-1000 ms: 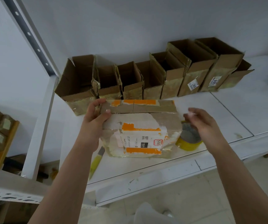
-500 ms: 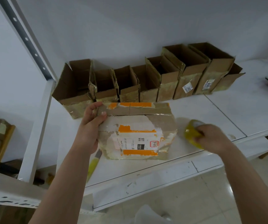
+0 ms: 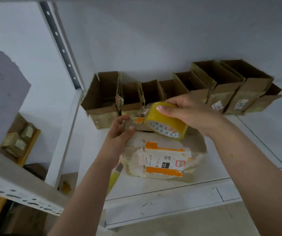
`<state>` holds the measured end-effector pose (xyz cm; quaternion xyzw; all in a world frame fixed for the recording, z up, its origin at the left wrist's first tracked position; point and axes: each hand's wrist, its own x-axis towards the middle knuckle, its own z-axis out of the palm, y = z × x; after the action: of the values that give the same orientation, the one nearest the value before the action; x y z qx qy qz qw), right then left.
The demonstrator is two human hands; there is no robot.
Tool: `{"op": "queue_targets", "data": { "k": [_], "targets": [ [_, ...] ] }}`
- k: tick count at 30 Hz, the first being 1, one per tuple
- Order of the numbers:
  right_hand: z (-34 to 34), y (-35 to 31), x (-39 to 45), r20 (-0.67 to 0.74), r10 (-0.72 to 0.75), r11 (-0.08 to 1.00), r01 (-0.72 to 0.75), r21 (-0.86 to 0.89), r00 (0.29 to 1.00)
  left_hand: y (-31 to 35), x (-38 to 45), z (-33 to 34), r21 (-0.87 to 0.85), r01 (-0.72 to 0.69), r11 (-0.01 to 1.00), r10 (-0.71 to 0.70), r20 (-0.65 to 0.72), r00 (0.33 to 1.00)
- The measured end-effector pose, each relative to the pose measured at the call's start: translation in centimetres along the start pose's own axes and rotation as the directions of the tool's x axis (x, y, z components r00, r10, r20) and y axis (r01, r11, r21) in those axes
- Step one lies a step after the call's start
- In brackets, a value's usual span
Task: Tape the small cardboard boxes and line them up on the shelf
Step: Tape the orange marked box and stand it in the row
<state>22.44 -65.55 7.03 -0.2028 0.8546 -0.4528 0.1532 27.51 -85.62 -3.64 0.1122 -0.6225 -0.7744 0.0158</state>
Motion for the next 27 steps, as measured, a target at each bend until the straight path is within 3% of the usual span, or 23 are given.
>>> {"op": "queue_targets", "data": {
  "k": [3, 6, 10, 14, 17, 27],
  "targets": [
    [0.3, -0.2, 0.6, 0.009, 0.004, 0.999, -0.005, 0.044, 1.000, 0.8, -0.8, -0.1, 0.216, -0.106, 0.971, 0.128, -0.090, 0.988],
    [0.3, -0.1, 1.0, 0.026, -0.019, 1.000, 0.019, 0.017, 0.999, 2.6, -1.7, 0.7, 0.269, -0.204, 0.941, 0.233, -0.080, 0.969],
    [0.4, -0.2, 1.3, 0.039, -0.040, 0.999, 0.040, -0.017, 0.998, 4.3, -2.8, 3.9, 0.280, -0.207, 0.937, 0.192, 0.083, 0.978],
    [0.2, -0.4, 1.6, 0.055, -0.049, 0.998, 0.050, -0.024, 0.997, 4.4, -1.5, 5.0, 0.207, -0.248, 0.946, 0.255, -0.008, 0.967],
    [0.0, -0.7, 2.0, 0.090, -0.054, 0.995, 0.061, -0.077, 0.994, 4.1, -0.7, 4.8, 0.142, -0.209, 0.968, 0.223, -0.091, 0.971],
    [-1.3, -1.8, 2.6, 0.142, 0.054, 0.998, -0.058, 0.021, 0.988, 2.7, 0.3, 3.3, 0.303, -0.180, 0.936, 0.243, -0.183, 0.953]
  ]
}}
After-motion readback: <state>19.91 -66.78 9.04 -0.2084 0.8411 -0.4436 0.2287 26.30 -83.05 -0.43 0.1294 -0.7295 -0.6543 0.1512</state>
